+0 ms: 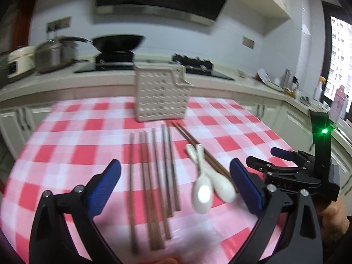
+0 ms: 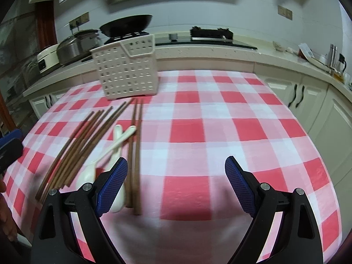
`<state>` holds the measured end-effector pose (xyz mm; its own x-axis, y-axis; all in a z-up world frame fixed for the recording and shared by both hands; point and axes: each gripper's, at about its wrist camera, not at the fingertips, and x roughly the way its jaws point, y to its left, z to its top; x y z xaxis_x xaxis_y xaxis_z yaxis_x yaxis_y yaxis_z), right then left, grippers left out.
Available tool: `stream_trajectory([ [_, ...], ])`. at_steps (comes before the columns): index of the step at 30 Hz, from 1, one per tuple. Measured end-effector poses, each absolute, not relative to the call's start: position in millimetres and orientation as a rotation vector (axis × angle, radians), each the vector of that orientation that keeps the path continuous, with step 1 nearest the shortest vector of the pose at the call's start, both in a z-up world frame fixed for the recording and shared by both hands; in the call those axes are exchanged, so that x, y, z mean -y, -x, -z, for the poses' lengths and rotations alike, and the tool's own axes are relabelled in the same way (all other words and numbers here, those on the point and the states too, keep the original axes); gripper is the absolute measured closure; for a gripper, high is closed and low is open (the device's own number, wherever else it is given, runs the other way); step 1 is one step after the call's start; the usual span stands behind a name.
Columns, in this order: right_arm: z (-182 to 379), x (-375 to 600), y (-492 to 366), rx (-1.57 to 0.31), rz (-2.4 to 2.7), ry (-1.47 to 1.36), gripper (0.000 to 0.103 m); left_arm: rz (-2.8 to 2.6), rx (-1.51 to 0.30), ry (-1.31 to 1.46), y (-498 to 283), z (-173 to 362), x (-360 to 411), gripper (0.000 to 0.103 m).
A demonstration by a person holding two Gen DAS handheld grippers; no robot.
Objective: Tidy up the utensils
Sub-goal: 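Lower the right gripper onto a white spoon and close on its handle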
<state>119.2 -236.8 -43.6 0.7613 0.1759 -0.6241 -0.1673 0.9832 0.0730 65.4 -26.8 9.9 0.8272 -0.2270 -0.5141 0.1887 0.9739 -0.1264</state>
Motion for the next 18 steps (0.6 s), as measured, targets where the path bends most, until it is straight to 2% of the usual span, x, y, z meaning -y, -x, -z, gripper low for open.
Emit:
stream_trajectory([
  [5, 45, 255, -127, -0.698, -0.176, -0.041, 0.019, 0.284, -0.645, 0.032, -103, 2, 55, 0.034],
  [7, 45, 258, -129, -0.702, -0.179, -0.048, 0.019, 0.291, -0.692, 0.016, -119, 10, 65, 0.048],
  [10, 45, 261, -131, -0.699, -0.185, -0.042, 0.019, 0.302, -0.747, -0.004, -140, 22, 77, 0.063],
  [13, 45, 263, -133, -0.698, -0.191, -0.034, 0.019, 0.312, -0.797, -0.009, -158, 32, 85, 0.072],
  [18, 45, 269, -137, -0.696, -0.199, -0.056, 0.019, 0.305, -0.853, -0.039, -177, 45, 99, 0.074],
])
